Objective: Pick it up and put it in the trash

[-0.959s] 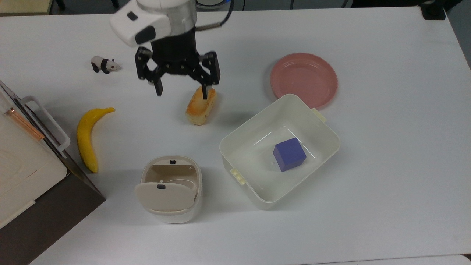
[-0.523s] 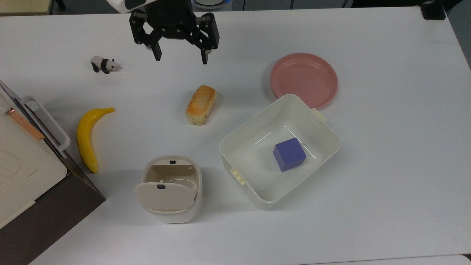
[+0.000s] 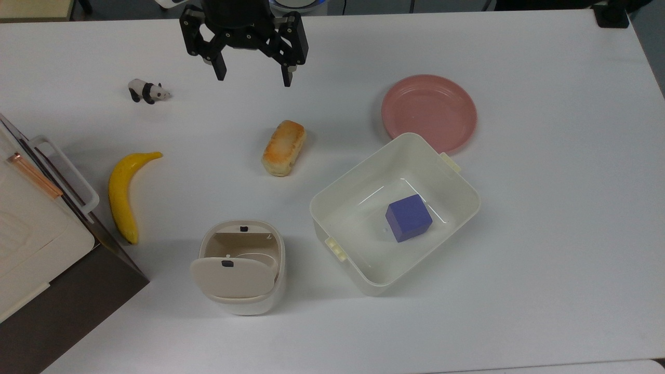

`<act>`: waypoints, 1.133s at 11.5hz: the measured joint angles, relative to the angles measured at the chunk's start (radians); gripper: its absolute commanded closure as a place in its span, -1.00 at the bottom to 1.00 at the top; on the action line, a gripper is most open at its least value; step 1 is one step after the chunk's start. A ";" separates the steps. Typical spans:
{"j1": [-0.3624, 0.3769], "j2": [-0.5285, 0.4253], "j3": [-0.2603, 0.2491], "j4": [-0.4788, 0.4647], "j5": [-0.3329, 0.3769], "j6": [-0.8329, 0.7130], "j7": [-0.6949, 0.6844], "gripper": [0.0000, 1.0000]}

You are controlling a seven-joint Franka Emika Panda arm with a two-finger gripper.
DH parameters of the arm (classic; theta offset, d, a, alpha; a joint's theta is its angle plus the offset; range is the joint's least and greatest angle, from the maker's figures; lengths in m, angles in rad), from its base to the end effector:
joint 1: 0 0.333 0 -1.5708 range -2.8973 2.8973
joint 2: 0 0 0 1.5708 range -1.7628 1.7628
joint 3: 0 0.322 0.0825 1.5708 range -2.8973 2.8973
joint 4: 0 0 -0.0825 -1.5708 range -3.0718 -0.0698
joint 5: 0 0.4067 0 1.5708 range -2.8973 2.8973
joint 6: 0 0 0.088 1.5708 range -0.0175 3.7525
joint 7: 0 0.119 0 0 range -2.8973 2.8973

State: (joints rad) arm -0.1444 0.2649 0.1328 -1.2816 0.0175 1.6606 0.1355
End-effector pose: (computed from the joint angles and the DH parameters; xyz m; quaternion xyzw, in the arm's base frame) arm 0.6687 -0.0184 0.6077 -0.9950 0.0769 -0.0565 0.0295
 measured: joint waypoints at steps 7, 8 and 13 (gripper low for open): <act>-0.008 0.001 -0.002 -0.001 0.000 -0.001 0.003 -1.00; -0.008 0.001 -0.002 -0.001 0.000 -0.001 0.003 -1.00; -0.008 0.001 -0.002 -0.001 -0.004 -0.033 0.003 -1.00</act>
State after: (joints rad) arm -0.1523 0.2663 0.1307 -1.2825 0.0134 1.6272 0.1389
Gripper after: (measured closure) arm 0.000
